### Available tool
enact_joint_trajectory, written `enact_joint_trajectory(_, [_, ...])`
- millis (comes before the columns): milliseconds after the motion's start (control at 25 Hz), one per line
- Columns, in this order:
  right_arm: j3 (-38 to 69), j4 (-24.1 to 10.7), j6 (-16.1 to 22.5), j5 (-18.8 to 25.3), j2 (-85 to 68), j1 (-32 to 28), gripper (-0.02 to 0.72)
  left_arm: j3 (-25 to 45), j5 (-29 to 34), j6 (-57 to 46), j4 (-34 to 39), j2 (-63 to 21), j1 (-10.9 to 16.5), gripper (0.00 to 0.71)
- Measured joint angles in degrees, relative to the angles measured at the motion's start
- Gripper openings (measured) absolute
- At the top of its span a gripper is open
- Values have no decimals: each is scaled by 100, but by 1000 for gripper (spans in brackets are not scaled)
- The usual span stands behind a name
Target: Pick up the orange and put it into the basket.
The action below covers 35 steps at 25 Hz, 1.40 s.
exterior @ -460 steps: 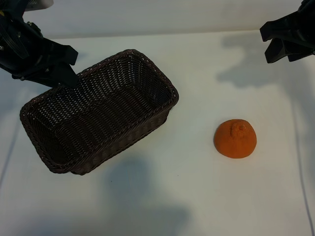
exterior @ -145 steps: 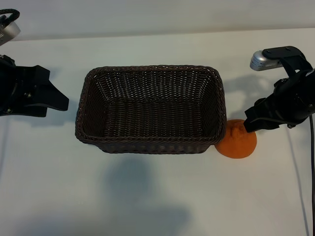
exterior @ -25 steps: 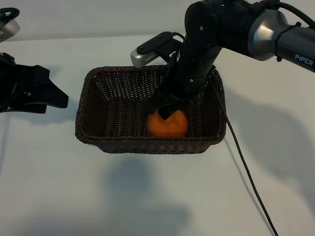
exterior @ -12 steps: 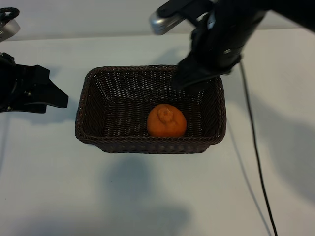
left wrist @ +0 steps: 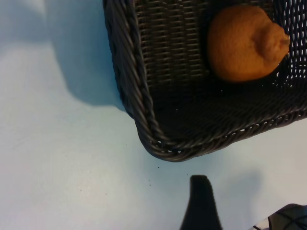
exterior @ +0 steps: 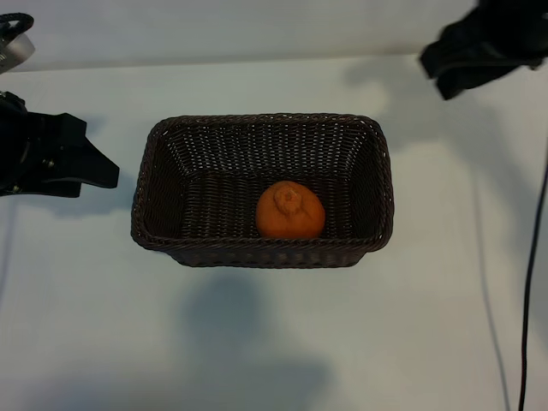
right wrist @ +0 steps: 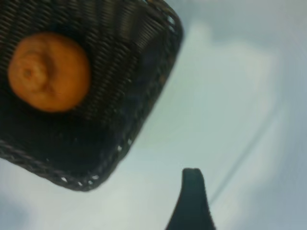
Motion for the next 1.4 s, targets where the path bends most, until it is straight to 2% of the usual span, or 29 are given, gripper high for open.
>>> enact_joint_trajectory(240, [1137, 838, -537, -50, -130, -639, 541, 0, -31, 0, 0, 0, 0, 560])
enact_joint_trajectory(440, [1994, 1795, -1156, -602, -137, -648, 541, 0, -38, 0, 0, 0, 0, 560])
enact_joint_trajectory(520, [2107, 1976, -1303, -672, -137, -648, 541, 0, -38, 0, 0, 0, 0, 560])
enact_joint_trajectory(800, [2125, 2062, -1376, -705, -148, -648, 541, 0, -38, 0, 0, 0, 0, 560])
enact_joint_trajectory(1040, [1618, 2062, -1312, -40, -199, -648, 537, 0, -33, 0, 0, 0, 0, 560])
enact_joint_trajectory(1200, [1133, 2082, -1167, -12, -280, -648, 517, 0, -22, 23, 0, 0, 0, 560])
enact_joint_trajectory(1400, [1062, 2087, -1123, 1, -373, -648, 483, 0, -23, 23, 0, 0, 0, 560])
